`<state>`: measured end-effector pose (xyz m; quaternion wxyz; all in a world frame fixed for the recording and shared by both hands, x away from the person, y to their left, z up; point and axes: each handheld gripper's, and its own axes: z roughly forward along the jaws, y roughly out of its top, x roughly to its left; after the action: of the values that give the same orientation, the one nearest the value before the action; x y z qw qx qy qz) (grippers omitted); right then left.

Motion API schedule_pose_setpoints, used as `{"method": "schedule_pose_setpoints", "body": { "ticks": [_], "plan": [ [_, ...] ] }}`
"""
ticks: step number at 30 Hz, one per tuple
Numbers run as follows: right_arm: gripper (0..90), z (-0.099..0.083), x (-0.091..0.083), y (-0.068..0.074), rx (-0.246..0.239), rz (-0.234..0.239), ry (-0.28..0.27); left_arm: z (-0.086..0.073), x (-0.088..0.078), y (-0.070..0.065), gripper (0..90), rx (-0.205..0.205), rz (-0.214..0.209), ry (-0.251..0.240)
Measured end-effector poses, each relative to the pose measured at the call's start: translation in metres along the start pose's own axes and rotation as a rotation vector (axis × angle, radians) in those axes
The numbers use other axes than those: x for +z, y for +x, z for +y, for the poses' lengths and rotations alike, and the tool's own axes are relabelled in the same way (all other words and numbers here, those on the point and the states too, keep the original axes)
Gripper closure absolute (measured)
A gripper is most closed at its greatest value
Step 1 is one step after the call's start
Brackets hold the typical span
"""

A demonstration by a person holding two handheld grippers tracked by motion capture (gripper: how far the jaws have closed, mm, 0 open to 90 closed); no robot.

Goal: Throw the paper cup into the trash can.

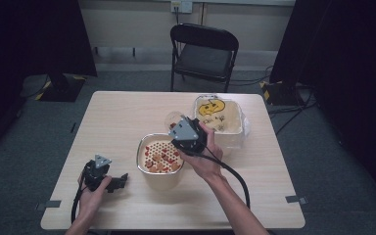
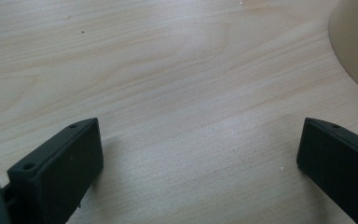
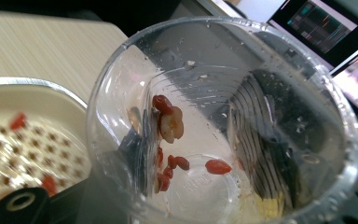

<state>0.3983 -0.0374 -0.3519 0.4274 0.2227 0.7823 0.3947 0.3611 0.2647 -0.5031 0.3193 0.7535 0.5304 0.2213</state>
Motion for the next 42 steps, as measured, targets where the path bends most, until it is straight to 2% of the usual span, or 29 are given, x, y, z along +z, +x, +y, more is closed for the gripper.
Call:
{"method": "schedule_pose_setpoints", "body": {
  "ticks": [1, 5, 6, 8, 11, 12, 14, 15, 18, 27, 28, 30, 31, 33, 36, 37, 42],
  "plan": [
    [52.3, 0.000, 0.001, -0.004, 0.088, 0.038, -0.032, 0.000, 0.000, 0.000, 0.0, 0.000, 0.000, 0.000],
    [52.4, 0.001, 0.002, -0.011, 0.207, 0.096, -0.078, 0.000, 0.000, 0.000, 0.0, 0.000, 0.001, 0.000],
    [52.4, 0.001, 0.002, -0.011, 0.207, 0.096, -0.078, 0.000, 0.000, 0.000, 0.0, 0.000, 0.000, 0.000],
    [52.5, 0.002, 0.003, -0.016, 0.260, 0.119, -0.106, 0.000, 0.000, 0.000, 0.0, 0.000, 0.000, 0.000],
    [52.6, 0.001, 0.002, -0.021, 0.304, 0.126, -0.139, 0.000, 0.000, 0.000, 0.0, 0.000, 0.001, 0.000],
    [53.1, 0.001, 0.001, -0.025, 0.334, 0.133, -0.161, 0.000, 0.000, 0.000, 0.0, 0.000, 0.000, 0.000],
    [53.2, 0.001, 0.001, -0.026, 0.340, 0.132, -0.163, 0.000, 0.000, 0.000, 0.0, 0.000, 0.000, 0.000],
    [53.4, 0.001, 0.002, -0.029, 0.364, 0.140, -0.174, 0.000, 0.000, 0.000, 0.0, -0.001, 0.000, -0.001],
    [53.3, 0.000, 0.003, -0.033, 0.391, 0.160, -0.184, 0.000, 0.000, 0.000, 0.0, 0.000, 0.001, 0.000],
    [53.3, -0.003, 0.003, -0.051, 0.436, 0.148, -0.188, 0.000, 0.000, 0.000, 0.0, 0.000, 0.000, 0.000],
    [53.2, -0.005, 0.001, -0.058, 0.443, 0.135, -0.186, 0.000, 0.000, 0.000, 0.0, 0.000, 0.001, 0.000],
    [53.1, -0.006, 0.001, -0.060, 0.443, 0.133, -0.183, 0.000, 0.000, 0.000, 0.0, 0.000, 0.001, 0.000],
    [53.0, -0.007, -0.001, -0.068, 0.444, 0.121, -0.179, 0.000, 0.000, 0.000, 0.0, -0.001, 0.001, 0.000],
    [53.0, -0.007, -0.001, -0.070, 0.449, 0.118, -0.176, 0.000, 0.000, 0.000, 0.0, 0.000, 0.000, 0.000],
    [52.8, -0.009, -0.003, -0.082, 0.461, 0.104, -0.170, 0.000, 0.000, 0.000, 0.0, 0.000, 0.000, 0.000],
    [52.6, -0.012, -0.002, -0.089, 0.463, 0.092, -0.159, 0.000, 0.000, 0.000, 0.0, 0.000, 0.000, 0.000],
    [52.2, -0.021, 0.002, -0.102, 0.489, 0.072, -0.118, 0.000, 0.000, 0.000, 0.0, 0.000, 0.001, 0.000]
  ]
}}
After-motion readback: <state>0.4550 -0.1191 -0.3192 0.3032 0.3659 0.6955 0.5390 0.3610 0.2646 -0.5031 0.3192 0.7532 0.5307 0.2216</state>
